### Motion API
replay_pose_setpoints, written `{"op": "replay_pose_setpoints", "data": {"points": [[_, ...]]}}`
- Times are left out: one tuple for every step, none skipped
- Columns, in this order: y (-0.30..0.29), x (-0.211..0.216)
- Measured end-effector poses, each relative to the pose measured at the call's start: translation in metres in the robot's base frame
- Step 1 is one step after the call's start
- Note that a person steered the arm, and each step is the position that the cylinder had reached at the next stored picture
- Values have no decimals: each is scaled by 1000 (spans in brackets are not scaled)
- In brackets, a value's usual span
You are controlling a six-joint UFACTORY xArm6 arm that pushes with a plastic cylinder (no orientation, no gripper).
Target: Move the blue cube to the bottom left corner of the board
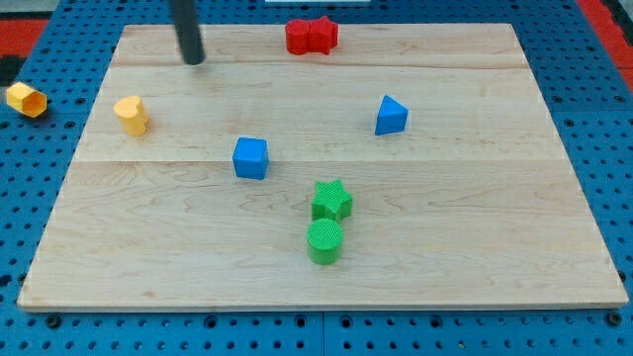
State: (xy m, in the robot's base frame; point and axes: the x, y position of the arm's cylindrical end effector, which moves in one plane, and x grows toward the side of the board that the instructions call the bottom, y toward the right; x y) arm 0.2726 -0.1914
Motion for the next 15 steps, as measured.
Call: {"op": "replay_pose_setpoints", "data": {"points": [[-15, 31], [18, 65], [109, 91], [182, 129], [167, 165], [103, 150], [93, 130], [84, 191], [34, 220], [55, 215], [70, 189], [21, 188], [-21, 185], [-9, 225], [3, 222]]}}
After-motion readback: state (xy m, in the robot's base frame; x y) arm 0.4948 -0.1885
